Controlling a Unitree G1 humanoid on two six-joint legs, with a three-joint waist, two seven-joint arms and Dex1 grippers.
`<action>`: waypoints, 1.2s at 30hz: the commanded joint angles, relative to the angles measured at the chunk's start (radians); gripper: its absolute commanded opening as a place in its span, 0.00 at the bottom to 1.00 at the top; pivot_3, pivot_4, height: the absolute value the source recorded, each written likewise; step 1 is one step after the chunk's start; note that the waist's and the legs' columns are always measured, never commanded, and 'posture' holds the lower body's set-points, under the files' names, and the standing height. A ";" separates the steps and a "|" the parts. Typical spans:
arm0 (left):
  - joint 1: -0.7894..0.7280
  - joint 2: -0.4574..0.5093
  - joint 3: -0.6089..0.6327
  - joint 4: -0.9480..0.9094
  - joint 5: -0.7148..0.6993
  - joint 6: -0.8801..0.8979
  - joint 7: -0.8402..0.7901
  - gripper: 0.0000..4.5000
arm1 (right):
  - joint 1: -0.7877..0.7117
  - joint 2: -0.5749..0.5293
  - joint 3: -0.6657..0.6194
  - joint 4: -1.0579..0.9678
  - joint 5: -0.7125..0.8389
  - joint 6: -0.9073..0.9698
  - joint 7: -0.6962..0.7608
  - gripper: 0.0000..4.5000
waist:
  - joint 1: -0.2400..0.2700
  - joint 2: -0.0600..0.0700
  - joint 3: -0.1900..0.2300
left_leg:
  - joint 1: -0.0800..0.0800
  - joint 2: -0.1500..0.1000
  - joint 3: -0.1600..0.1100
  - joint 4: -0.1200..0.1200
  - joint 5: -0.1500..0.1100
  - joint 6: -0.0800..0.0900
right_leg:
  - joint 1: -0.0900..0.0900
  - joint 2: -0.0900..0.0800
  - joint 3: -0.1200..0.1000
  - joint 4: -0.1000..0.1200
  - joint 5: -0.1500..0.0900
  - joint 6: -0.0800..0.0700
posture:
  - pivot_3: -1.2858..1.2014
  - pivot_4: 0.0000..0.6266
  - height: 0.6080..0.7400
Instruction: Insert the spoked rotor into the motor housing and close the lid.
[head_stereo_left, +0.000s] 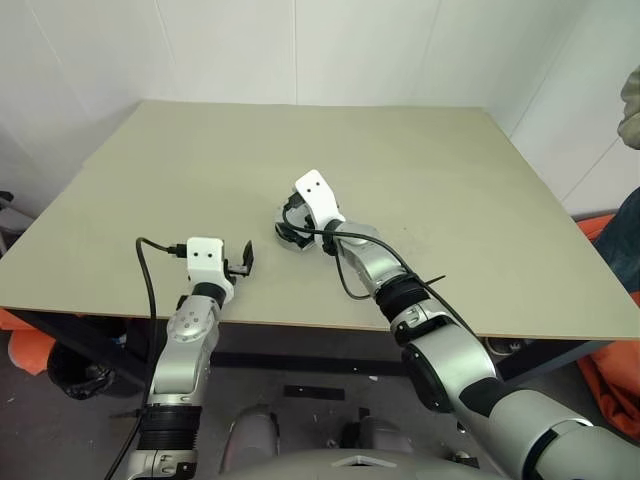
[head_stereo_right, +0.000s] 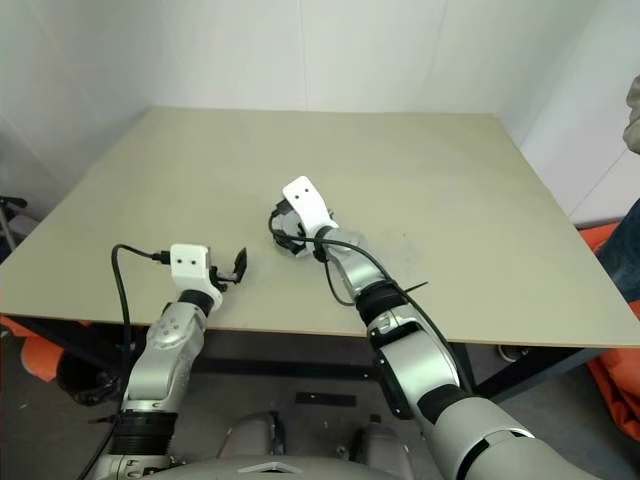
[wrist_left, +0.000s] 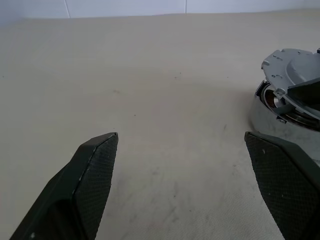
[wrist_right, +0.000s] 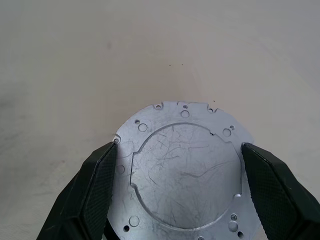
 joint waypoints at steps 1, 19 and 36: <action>-0.004 0.007 0.000 -0.050 -0.001 -0.002 -0.004 0.95 | -0.039 0.007 -0.016 -0.007 0.004 -0.020 -0.005 0.99 | 0.000 0.000 0.000 | 0.000 0.000 0.000 0.000 0.000 0.001 | 0.000 0.000 0.000 0.000 0.000 0.000 | 0.52 0.00 1.00; -0.008 0.005 -0.001 -0.055 -0.002 0.001 -0.002 0.95 | -0.056 0.016 -0.029 0.019 0.006 0.004 -0.013 0.80 | -0.001 0.000 0.000 | 0.000 0.000 0.000 0.000 0.000 0.001 | 0.000 0.000 0.000 0.000 0.000 0.000 | 0.52 0.00 1.00; -0.015 0.005 -0.002 -0.048 -0.006 0.000 -0.008 0.95 | -0.037 -0.019 -0.004 -0.054 0.002 0.070 0.108 0.69 | -0.003 0.000 0.000 | -0.002 0.000 0.000 -0.001 -0.001 0.001 | -0.001 0.000 0.000 -0.001 0.000 0.000 | 0.52 0.00 1.00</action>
